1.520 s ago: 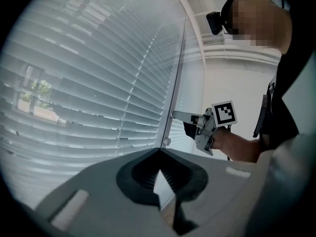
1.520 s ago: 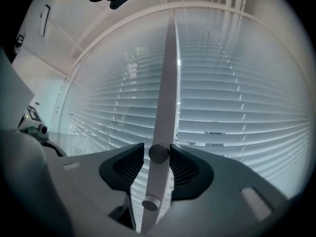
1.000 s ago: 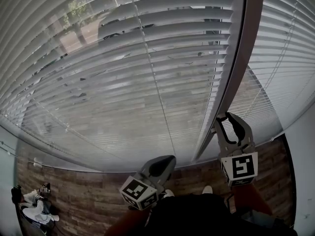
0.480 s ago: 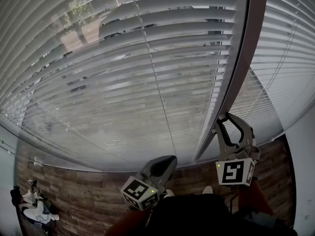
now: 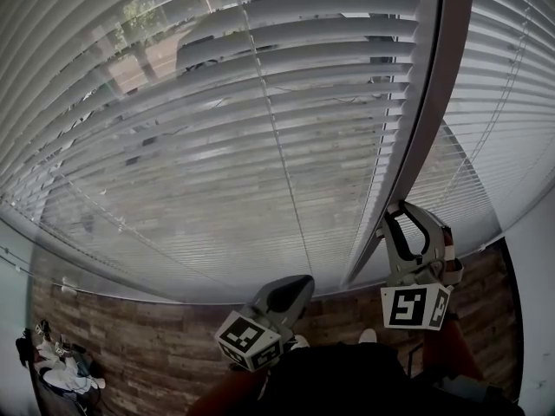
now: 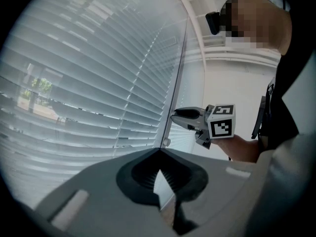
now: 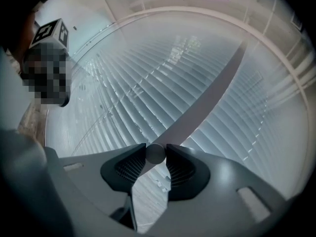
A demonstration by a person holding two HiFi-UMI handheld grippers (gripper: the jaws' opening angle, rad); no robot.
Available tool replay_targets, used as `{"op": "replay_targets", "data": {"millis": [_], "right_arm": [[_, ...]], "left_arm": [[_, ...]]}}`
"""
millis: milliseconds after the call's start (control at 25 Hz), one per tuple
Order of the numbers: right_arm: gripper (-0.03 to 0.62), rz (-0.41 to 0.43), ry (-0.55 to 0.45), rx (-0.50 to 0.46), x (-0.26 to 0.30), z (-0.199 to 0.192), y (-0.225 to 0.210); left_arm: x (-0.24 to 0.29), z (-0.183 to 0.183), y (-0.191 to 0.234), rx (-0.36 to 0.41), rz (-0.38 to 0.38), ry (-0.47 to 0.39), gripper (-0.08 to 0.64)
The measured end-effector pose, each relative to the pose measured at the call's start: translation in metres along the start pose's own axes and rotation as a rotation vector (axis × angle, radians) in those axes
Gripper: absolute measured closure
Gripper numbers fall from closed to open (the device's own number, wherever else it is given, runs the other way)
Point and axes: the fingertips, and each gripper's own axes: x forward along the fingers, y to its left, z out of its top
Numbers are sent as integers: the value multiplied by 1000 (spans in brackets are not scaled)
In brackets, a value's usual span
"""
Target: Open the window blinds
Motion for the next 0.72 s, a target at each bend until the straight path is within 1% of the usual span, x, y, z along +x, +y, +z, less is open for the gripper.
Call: {"op": "replay_targets", "data": {"millis": [40, 160, 200, 280, 320, 360, 400, 440, 520, 560, 720], "right_arm": [[437, 3, -31, 76, -1, 3, -1], [372, 37, -88, 436, -6, 7, -6], [371, 57, -96, 534, -6, 5, -7], [371, 91, -93, 697, -4, -2, -7], [372, 97, -84, 757, -3, -6, -6], [374, 99, -74, 793, -1, -9, -6], [384, 96, -68, 804, 0, -10, -5], [395, 90, -64, 794, 0, -10, -5], [440, 70, -57, 740, -1, -8, -6], [449, 61, -54, 709, -1, -8, -7], [443, 38, -29, 587, -1, -10, -6]], "left_arm": [[0, 0, 0, -1, -3, -6, 560], [0, 0, -1, -4, -12, -15, 560], [0, 0, -1, 0, -10, -11, 560], [-1, -2, 0, 3, -9, -6, 560], [0, -3, 0, 4, -10, -6, 560], [0, -4, -1, 4, -12, -5, 560], [0, -4, -1, 4, -13, -4, 560], [-1, -4, -2, 2, -13, -4, 560], [-2, -4, -2, -2, -11, -4, 560], [-3, -4, -2, -3, -11, -3, 560], [-5, -5, -2, -5, -9, 2, 560]]}}
